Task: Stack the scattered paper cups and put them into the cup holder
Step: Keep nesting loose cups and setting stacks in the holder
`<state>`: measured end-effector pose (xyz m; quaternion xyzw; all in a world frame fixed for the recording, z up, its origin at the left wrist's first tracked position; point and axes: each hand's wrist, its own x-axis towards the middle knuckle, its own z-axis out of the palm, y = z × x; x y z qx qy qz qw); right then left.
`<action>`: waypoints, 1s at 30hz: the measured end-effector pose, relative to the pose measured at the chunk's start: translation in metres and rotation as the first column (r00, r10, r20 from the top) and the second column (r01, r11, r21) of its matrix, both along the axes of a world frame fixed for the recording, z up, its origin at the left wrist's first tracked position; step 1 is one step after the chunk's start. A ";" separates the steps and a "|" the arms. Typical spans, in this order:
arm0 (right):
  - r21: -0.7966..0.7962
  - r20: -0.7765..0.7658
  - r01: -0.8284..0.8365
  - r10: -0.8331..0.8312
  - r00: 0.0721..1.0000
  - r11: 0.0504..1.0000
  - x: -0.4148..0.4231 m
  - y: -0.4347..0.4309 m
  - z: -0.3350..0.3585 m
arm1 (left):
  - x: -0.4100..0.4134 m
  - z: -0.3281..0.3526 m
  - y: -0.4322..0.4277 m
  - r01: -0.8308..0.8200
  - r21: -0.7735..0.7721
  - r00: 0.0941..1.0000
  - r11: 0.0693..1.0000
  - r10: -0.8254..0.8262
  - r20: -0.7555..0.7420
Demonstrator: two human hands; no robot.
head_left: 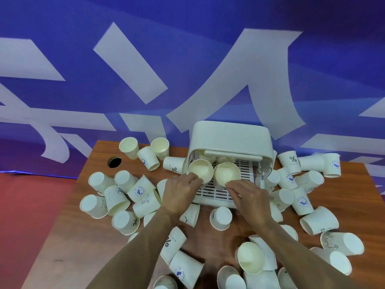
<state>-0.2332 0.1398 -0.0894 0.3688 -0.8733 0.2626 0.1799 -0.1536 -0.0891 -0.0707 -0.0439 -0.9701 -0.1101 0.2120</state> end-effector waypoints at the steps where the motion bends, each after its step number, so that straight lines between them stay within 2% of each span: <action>1: 0.002 0.005 0.004 -0.004 1.000 1.000 0.000 0.000 0.000 | 0.000 0.000 0.000 0.013 0.007 1.000 1.000 -0.013 -0.013; 6: 0.033 0.048 0.013 -0.014 0.999 0.999 -0.005 -0.001 0.000 | -0.001 -0.001 -0.001 0.044 0.007 0.999 0.999 -0.044 -0.007; 15: 0.047 0.110 0.069 -0.074 0.991 0.997 -0.005 -0.013 -0.002 | -0.016 -0.010 0.000 -0.045 -0.054 0.968 0.997 0.057 0.243; 21: 0.040 0.225 0.143 -0.148 0.963 0.989 -0.006 -0.017 -0.004 | -0.023 -0.011 0.003 -0.022 -0.023 0.974 0.999 0.027 0.225; 30: 0.203 0.206 0.113 -0.155 0.966 0.973 -0.011 -0.019 -0.008 | -0.026 -0.013 0.003 -0.004 -0.046 0.981 0.999 0.013 0.196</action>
